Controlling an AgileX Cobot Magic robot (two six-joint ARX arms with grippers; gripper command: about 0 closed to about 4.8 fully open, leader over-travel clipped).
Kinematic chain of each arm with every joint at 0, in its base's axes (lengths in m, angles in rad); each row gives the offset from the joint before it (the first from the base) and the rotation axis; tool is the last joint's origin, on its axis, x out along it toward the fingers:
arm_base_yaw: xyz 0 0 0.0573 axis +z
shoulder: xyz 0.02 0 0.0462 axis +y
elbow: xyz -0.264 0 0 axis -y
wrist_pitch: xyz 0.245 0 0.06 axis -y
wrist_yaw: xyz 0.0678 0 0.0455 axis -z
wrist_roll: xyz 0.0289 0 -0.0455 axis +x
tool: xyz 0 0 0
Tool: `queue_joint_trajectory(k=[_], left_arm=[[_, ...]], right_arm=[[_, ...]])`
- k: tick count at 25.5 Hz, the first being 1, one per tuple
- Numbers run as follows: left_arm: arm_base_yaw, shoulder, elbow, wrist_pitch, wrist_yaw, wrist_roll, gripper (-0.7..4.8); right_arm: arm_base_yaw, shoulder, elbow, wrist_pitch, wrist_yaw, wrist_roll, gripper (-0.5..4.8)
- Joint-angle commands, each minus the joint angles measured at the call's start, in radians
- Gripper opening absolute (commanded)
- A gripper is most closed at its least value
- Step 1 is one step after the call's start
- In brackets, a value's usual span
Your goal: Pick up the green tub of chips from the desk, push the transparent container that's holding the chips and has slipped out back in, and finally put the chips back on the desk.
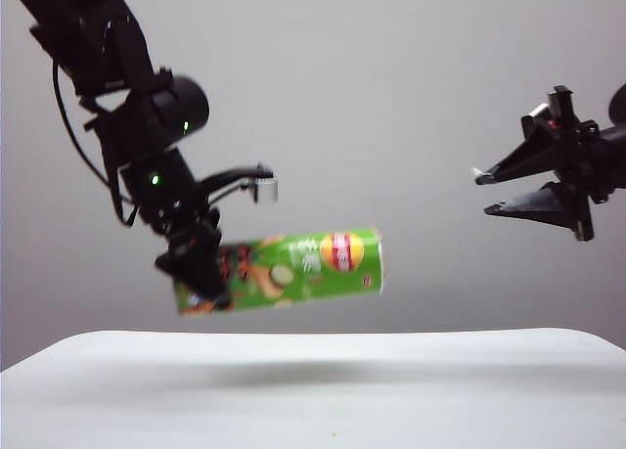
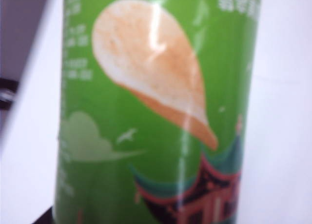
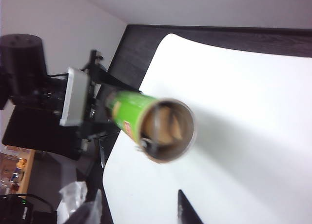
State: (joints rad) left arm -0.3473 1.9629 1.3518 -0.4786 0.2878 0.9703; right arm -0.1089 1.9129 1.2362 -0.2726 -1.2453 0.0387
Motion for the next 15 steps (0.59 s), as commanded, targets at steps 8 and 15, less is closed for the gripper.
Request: queue_joint_trajectory(k=[8,15], left_arm=[[-0.003,0.154,0.002,-0.002,0.023,-0.002,2.48],[-0.003,0.167,0.003,0.006,0.030,-0.002,3.98]], right_arm=[[0.003,-0.007,0.001,-0.019,-0.015,-0.021,1.93],[0.003,-0.007,0.000,-0.023,-0.014,-0.025,1.93]])
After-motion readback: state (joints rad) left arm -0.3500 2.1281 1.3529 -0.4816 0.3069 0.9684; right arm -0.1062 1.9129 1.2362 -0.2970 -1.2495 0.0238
